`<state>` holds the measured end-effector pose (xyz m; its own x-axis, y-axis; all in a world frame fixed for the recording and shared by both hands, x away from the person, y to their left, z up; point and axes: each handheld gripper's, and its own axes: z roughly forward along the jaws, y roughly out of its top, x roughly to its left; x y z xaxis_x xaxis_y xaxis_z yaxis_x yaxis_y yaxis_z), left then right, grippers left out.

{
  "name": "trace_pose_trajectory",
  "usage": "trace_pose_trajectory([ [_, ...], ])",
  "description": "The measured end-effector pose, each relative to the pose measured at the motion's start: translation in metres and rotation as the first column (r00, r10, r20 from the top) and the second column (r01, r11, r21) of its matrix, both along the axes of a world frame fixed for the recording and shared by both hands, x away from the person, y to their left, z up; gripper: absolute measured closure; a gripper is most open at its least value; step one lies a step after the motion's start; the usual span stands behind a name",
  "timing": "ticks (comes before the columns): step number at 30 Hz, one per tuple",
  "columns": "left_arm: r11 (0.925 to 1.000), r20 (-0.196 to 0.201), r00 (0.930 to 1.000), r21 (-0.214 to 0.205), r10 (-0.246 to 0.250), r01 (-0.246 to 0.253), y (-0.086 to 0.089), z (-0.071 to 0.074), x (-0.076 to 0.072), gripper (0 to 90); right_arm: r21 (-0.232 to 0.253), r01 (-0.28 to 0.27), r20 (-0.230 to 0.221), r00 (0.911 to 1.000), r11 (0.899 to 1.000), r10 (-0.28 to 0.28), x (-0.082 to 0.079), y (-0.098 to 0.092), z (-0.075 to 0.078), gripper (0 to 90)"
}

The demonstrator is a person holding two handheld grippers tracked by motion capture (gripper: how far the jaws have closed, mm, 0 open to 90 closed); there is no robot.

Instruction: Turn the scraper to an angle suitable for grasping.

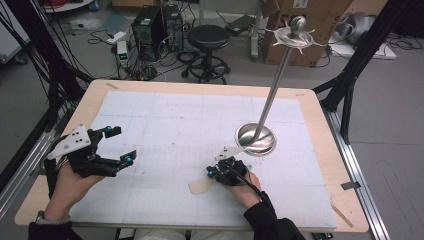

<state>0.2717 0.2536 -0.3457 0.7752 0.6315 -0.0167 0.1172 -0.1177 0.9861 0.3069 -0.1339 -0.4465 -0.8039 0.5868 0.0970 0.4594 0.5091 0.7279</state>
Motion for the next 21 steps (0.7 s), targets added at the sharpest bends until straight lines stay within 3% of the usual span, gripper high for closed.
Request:
trace_pose_trajectory([
  [4, 1.0, -0.001, 1.0, -0.003, -0.006, 0.006, -0.002, -0.001, 0.002, 7.3, -0.019, -0.009, 0.02, 0.9998, 1.0, 0.01, -0.007, -0.001, 0.0, 89.7],
  [9, 0.9998, -0.004, 0.9998, 0.002, -0.021, 0.021, -0.008, -0.002, 0.005, 7.3, 0.012, -0.009, 0.011, 0.9999, 1.0, 0.008, -0.014, -0.008, -0.002, 89.8],
  [18, 0.9996, -0.008, 0.9996, -0.002, -0.028, 0.028, -0.012, -0.001, 0.009, 7.3, 0.008, -0.027, 0.008, 0.9996, 1.0, 0.027, -0.029, -0.02, -0.001, 89.9],
  [21, 0.9996, -0.007, 0.9996, -0.006, -0.027, 0.027, -0.012, -0.001, 0.01, 7.3, -0.001, -0.039, -0.013, 0.9991, 0.999, 0.039, -0.039, -0.03, 0.001, 89.9],
])
